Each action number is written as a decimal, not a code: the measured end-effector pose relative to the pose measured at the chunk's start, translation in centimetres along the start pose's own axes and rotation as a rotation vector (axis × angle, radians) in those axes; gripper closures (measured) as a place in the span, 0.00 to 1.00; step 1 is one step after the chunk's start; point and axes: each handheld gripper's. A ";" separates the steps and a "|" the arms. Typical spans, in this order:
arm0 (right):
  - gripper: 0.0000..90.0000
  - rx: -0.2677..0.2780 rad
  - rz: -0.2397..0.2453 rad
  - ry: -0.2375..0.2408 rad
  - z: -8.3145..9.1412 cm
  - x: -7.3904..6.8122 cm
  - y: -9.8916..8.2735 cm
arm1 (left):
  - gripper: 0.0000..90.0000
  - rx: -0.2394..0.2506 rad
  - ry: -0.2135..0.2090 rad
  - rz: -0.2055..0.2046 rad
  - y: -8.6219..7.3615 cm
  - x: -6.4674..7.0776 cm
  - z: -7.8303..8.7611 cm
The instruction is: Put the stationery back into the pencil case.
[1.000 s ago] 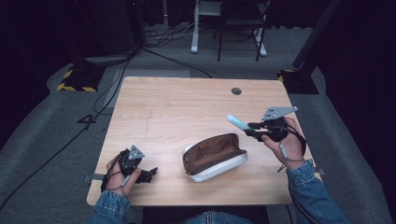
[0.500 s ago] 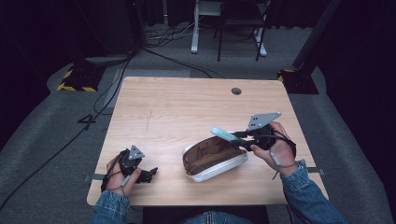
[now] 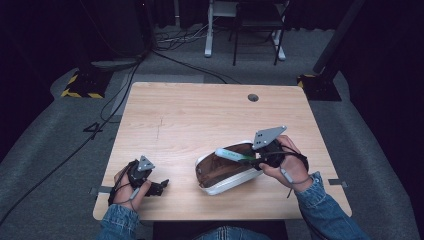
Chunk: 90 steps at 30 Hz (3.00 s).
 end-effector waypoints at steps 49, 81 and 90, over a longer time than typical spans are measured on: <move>0.48 -0.080 0.069 0.016 -2.9 0.7 -0.2 | 0.00 0.000 0.000 0.001 0.0 0.0 0.0; 0.25 0.108 -0.199 -0.188 3.2 4.4 -3.7 | 0.00 -0.006 0.009 0.010 0.3 -0.2 -0.2; 0.25 0.120 -0.280 -0.259 4.5 6.4 -6.3 | 0.00 -0.003 0.012 0.014 0.4 -0.4 -0.4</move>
Point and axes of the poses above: each handheld gripper's, and its own axes: z roughly backward along the jaws, y roughly out of its top, x roughly to its right, and after that the axes turned 4 degrees about -z, right-handed
